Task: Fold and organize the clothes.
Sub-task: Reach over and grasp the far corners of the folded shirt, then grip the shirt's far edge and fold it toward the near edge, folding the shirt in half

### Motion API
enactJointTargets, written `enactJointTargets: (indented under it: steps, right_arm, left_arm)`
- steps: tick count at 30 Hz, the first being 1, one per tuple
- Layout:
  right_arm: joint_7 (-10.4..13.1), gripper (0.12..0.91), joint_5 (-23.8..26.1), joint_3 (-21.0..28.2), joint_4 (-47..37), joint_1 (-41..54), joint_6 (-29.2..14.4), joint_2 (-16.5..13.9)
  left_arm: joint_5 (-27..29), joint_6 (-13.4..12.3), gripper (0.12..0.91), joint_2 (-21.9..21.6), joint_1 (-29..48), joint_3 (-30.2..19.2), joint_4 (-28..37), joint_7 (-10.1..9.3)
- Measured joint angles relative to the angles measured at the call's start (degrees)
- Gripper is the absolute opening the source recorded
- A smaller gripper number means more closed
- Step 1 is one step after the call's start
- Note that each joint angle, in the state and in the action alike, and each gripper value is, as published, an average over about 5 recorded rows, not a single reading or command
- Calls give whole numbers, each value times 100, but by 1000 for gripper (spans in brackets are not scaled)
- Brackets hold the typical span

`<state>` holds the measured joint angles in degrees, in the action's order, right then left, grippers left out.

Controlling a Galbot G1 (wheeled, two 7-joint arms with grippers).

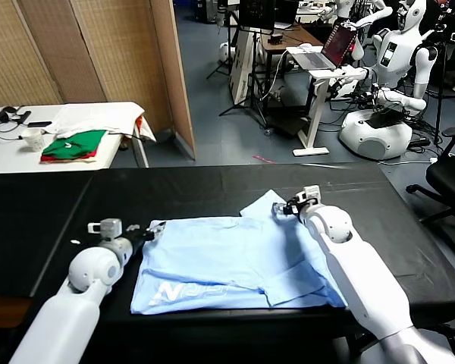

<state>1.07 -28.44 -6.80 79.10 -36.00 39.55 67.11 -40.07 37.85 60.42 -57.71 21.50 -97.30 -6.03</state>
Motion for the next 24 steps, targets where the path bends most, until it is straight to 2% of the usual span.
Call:
enactJointTargets:
  steps: [3,6,10,13,24]
  right_arm:
    - [-43,223,2,-51,21,-40,-208,2]
    - [-98,146,-23,-128,95,-97,-425,-13]
    - [-116,140,-115,-288,334,-238,-606,-90]
    - [-93,140,-134,-446,641,-415,-585,-175]
    - [100,140,-224,-1267,2385,-1589,139,-584]
  left_arm:
    - [18,-14,324,5,-4,0,8,4]
    - [57,-61,229,17,-2,3,23,7]
    - [76,-121,193,27,-11,46,-9,7]
    - [75,-141,172,3,-59,103,-97,0]
    - [204,-262,155,-205,-666,515,-940,9]
